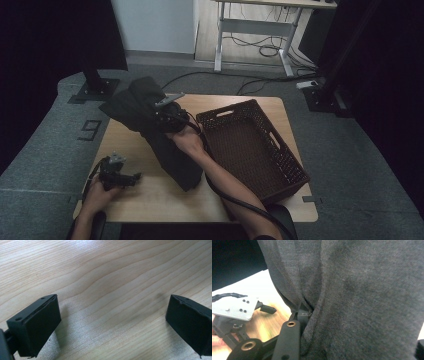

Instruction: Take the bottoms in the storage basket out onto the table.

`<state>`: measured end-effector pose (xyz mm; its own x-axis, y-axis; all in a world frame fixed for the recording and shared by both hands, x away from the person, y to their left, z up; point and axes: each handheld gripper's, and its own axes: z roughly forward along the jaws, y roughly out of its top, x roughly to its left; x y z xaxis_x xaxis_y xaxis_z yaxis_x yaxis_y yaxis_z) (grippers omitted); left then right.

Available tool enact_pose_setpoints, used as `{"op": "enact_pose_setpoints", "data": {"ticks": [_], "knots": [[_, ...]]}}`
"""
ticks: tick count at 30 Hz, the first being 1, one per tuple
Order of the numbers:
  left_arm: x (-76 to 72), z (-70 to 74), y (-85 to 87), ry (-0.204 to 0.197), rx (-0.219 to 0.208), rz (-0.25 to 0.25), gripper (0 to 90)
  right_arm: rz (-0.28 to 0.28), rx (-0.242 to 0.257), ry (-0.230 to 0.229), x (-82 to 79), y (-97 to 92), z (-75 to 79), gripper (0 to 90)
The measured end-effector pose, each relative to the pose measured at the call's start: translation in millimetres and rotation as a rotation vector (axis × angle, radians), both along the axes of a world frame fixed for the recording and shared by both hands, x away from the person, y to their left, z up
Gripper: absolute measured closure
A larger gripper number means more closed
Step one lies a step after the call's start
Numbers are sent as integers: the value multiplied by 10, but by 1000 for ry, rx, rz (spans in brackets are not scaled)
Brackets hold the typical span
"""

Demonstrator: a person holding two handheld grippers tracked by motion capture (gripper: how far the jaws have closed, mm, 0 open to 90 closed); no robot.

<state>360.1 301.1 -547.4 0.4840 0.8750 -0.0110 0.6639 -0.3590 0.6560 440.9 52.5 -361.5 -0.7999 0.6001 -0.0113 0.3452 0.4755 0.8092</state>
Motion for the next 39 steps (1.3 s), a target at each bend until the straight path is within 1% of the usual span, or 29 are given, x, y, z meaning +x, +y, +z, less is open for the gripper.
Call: {"op": "enact_pose_setpoints", "data": {"ticks": [6, 10, 18, 19, 21, 23, 26, 29, 35, 39], "knots": [[0, -1, -1, -1, -1, 0, 0, -13, 5, 10, 25, -24, -127, 626], [-1, -2, -1, -2, -2, 1, 0, -16, 6, 11, 33, -33, -176, 625], [1, -3, -1, -3, 0, 1, 0, -39, 12, 41, 56, -68, -332, 624], [1, -3, -1, -3, 0, 1, 0, -39, 12, 41, 56, -68, -332, 624], [1, -2, -1, -4, 1, 1, 0, -46, 13, 49, 65, -75, -375, 623], [1, -2, 0, -4, 1, 1, 0, -55, 14, 67, 81, -81, -444, 621], [1, -3, 0, -4, 1, 1, 0, -60, 12, 70, 88, -77, -483, 620], [1, -2, 0, -5, 2, 2, 0, -71, 9, 89, 95, -67, -568, 619], [1, -2, 1, -4, 3, 1, 0, -81, 6, 103, 101, -49, -696, 617], [1, -2, 1, -4, 3, 1, 0, -87, 0, 108, 97, -45, -753, 616]]}}
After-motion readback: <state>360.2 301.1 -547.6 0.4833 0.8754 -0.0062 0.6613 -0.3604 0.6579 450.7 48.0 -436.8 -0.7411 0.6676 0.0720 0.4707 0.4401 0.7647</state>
